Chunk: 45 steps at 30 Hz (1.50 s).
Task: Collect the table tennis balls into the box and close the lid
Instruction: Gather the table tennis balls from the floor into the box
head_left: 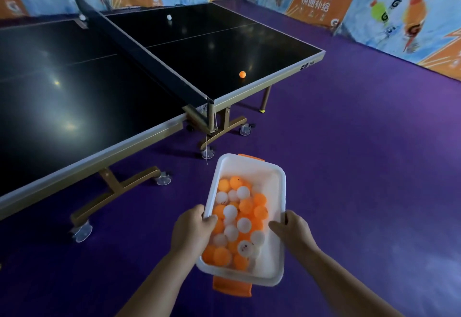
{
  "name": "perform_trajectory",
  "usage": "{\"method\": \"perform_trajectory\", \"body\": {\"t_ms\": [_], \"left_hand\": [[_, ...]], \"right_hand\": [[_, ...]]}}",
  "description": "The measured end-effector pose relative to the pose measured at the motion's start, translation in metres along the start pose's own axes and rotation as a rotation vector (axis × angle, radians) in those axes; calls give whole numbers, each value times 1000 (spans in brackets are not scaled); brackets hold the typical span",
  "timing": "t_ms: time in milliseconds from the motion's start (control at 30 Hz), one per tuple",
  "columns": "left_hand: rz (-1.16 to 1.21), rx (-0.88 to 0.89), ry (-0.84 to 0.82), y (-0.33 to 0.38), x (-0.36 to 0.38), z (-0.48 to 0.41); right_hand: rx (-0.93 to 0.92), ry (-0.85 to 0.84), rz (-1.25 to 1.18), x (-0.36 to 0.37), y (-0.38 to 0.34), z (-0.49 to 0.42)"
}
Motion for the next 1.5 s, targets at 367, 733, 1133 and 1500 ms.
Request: {"method": "perform_trajectory", "body": {"t_ms": [367,733,1133,1500], "left_hand": [[-64,104,-144,85,52,-177],[-143,269,-250,185,95,-365],[-200,271,-200,259,165,-505],[-111,60,46,307,194,-636]], "right_hand": [[108,121,-46,-37,-40,-159],[212,315,-222,-89,-103,-315],[162,276,-289,-141,-140,-499],[135,190,-213,-194,-167,-669]]}}
Point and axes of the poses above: each hand's wrist, its own z-axis away from the middle knuckle, its own x-axis out of the palm, y = z × x, the point moved 9 cm from there along -z, towards the middle knuckle, and after that the axes turned 4 degrees about y, right-handed, at the moved point
